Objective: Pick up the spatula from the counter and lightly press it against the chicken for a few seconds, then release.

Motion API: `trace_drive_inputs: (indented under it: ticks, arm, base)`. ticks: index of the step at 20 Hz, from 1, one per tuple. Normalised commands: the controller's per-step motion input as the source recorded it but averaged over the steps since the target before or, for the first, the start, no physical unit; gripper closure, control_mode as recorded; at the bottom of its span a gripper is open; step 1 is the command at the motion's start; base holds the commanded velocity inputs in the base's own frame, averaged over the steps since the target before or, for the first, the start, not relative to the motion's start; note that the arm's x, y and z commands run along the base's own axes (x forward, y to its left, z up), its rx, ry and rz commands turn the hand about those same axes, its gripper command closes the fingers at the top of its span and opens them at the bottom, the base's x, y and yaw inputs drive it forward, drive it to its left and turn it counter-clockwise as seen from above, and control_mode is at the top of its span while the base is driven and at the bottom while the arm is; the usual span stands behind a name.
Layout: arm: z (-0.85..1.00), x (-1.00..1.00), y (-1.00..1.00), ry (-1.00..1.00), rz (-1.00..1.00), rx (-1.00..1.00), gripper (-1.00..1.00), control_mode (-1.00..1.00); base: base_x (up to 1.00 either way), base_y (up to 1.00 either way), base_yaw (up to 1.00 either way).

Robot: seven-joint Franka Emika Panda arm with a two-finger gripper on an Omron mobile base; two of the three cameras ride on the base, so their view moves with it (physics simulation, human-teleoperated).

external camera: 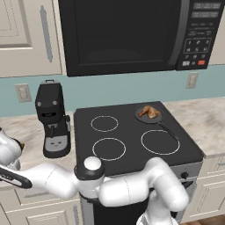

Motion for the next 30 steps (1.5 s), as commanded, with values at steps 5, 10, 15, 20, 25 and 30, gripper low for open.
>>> trace_drive_inputs:
  ticks: [5, 10, 15, 20, 25, 30]
  arm:
    - [-0.19, 0.00, 0.04, 0.04, -0.02, 0.00, 1.00, -1.00]
    - [-0.20, 0.00, 0.00, 0.05, -0.03, -0.01, 1.00, -1.00]
    - [-0.05, 0.00, 0.00, 0.01, -0.03, -0.07, 1.00, -1.00]
    - [0.16, -0.14, 0.01, -0.02, -0.01, -0.12, 1.00, -1.00]
    - [0.31, -0.32, 0.00, -0.04, 0.00, -0.09, 1.00, -1.00]
    - [0.40, -0.36, 0.00, -0.02, 0.00, -0.02, 1.00, -1.00]
  base:
    - [0.00, 0.00, 0.00]
    - [0.00, 0.00, 0.00]
    - [0.00, 0.00, 0.00]
    - [0.00, 0.00, 0.00]
    - [0.00, 0.00, 0.00]
    - [0.00, 0.00, 0.00]
